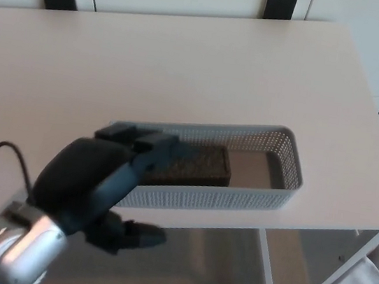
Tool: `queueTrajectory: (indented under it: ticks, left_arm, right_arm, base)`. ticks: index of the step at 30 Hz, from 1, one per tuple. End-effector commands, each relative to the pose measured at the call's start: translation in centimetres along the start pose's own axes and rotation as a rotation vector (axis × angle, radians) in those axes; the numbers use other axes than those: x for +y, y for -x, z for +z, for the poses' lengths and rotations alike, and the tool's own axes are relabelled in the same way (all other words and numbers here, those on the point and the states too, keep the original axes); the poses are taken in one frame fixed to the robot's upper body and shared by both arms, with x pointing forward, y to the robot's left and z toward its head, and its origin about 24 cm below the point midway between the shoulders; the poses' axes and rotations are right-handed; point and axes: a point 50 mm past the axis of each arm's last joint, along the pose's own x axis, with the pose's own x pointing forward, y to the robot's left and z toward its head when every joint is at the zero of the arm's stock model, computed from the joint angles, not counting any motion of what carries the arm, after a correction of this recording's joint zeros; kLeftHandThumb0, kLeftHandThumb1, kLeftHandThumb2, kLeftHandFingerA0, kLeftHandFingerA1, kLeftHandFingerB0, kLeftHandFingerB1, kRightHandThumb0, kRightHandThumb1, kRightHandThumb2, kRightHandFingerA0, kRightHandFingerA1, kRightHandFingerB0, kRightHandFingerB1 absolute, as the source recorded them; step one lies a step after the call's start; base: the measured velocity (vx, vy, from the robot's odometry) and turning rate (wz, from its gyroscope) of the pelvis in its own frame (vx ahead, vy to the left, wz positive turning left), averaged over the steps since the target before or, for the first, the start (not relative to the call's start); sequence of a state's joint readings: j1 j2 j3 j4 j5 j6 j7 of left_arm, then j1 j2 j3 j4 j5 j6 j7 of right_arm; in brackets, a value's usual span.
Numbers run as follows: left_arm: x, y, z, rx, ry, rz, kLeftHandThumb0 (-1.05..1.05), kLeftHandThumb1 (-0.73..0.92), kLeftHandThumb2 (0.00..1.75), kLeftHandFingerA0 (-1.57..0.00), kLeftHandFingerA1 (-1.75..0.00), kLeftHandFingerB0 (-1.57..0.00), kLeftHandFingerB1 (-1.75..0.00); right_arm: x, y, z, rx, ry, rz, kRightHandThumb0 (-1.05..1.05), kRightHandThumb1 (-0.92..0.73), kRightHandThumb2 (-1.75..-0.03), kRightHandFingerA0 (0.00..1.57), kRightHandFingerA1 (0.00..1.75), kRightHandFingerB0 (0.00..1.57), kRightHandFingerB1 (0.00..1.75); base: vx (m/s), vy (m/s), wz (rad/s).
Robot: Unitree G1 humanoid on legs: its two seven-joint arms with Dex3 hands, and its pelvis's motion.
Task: The robot walks towards a desk on which an eraser is kept on the left hand side and a container is kept on the right hand side. The robot picks up the eraser using its left hand and places it in the container.
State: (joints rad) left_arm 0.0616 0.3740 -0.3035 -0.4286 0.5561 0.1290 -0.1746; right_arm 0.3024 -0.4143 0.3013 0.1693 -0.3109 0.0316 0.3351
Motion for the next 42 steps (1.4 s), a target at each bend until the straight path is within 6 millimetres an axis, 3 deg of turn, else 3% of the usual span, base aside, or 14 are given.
queueTrajectory:
  ticks: [1,2,4,5,6,12,21,24,25,26,27,30,35,42]
  left_arm:
    - [7.1,11.4,3.2,-0.677,0.799,-0.764,-0.73,0.39,0.60,-0.37,-0.35,-0.48,-0.38]
    - [7.3,11.6,3.1,-0.688,0.809,-0.762,-0.78,0.43,0.79,-0.33,-0.38,-0.47,-0.43]
    - [7.4,11.8,3.0,-0.692,0.806,-0.768,-0.71,0.39,0.79,-0.40,-0.43,-0.45,-0.45]
    - [7.5,11.9,2.9,-0.699,0.810,-0.776,-0.65,0.37,0.77,-0.44,-0.46,-0.39,-0.43]
    - [7.6,11.9,2.9,-0.693,0.797,-0.808,-0.52,0.41,0.53,-0.56,-0.37,-0.57,-0.37]
    - [6.6,11.2,2.1,-0.715,0.840,-0.897,-0.40,0.40,0.53,-0.67,-0.41,-0.57,-0.38]
    - [1.7,10.9,-2.6,-0.548,1.092,-1.006,-0.32,0.43,0.53,-0.74,-0.43,-0.54,-0.37]
    - [-1.2,11.6,-4.7,-0.326,1.141,-0.987,-0.30,0.42,0.53,-0.73,-0.44,-0.51,-0.37]
    - [-2.3,11.9,-5.4,-0.260,1.141,-1.001,-0.45,0.37,0.64,-0.65,-0.51,-0.44,-0.42]
    - [-2.9,12.1,-6.0,-0.219,1.163,-1.009,-0.42,0.41,0.53,-0.69,-0.45,-0.45,-0.35]
    - [-3.6,12.7,-6.9,-0.141,1.156,-1.001,-0.54,0.36,0.67,-0.69,-0.52,-0.43,-0.43]
    - [-2.7,12.8,-7.2,-0.119,1.151,-0.978,-0.44,0.41,0.53,-0.75,-0.44,-0.51,-0.36]
    - [0.5,12.5,-7.4,-0.224,1.238,-0.917,-0.23,0.40,0.52,-0.70,-0.44,-0.52,-0.37]
    - [4.7,13.2,-6.0,-0.490,1.047,-0.764,-0.44,0.43,0.54,-0.71,-0.42,-0.50,-0.36]
  right_arm:
    - [0.3,0.2,-1.7,0.088,0.066,0.062,-0.35,-0.58,-0.58,0.53,0.39,0.44,0.36]
    - [0.4,0.2,-1.7,0.090,0.063,0.063,-0.35,-0.58,-0.58,0.53,0.39,0.44,0.36]
    - [0.5,0.2,-1.8,0.089,0.058,0.065,-0.36,-0.58,-0.58,0.53,0.39,0.44,0.36]
    - [0.5,0.2,-1.8,0.090,0.061,0.066,-0.36,-0.58,-0.58,0.53,0.39,0.44,0.36]
    - [0.5,0.2,-1.8,0.091,0.057,0.067,-0.35,-0.58,-0.58,0.53,0.39,0.44,0.36]
    - [0.3,0.2,-1.7,0.085,0.057,0.060,-0.35,-0.58,-0.58,0.54,0.39,0.45,0.36]
    - [0.4,0.2,-1.8,0.082,0.052,0.064,-0.35,-0.58,-0.57,0.53,0.39,0.46,0.36]
    - [0.4,0.2,-1.7,0.083,0.058,0.062,-0.35,-0.58,-0.58,0.53,0.39,0.45,0.36]
    - [0.6,0.3,-1.7,0.084,0.065,0.064,-0.35,-0.58,-0.58,0.53,0.39,0.45,0.36]
    - [0.7,0.3,-1.7,0.085,0.067,0.068,-0.35,-0.59,-0.58,0.53,0.39,0.44,0.36]
    - [0.8,0.3,-1.7,0.084,0.068,0.071,-0.36,-0.59,-0.58,0.53,0.39,0.45,0.36]
    - [0.4,0.1,-1.6,0.079,0.063,0.065,-0.36,-0.58,-0.58,0.53,0.39,0.45,0.36]
    - [0.3,0.2,-1.7,0.087,0.078,0.056,-0.36,-0.58,-0.58,0.54,0.39,0.45,0.36]
    - [0.7,0.2,-1.8,0.089,0.068,0.067,-0.37,-0.58,-0.58,0.53,0.39,0.45,0.36]
  base:
    - [0.00,0.000,0.00]
    - [0.00,0.000,0.00]
    - [0.00,0.000,0.00]
    - [0.00,0.000,0.00]
    - [0.00,0.000,0.00]
    - [0.00,0.000,0.00]
    - [0.00,0.000,0.00]
    - [0.00,0.000,0.00]
    - [0.00,0.000,0.00]
    - [0.00,0.000,0.00]
    - [0.00,0.000,0.00]
    - [0.00,0.000,0.00]
    - [0.00,0.000,0.00]
    - [0.00,0.000,0.00]
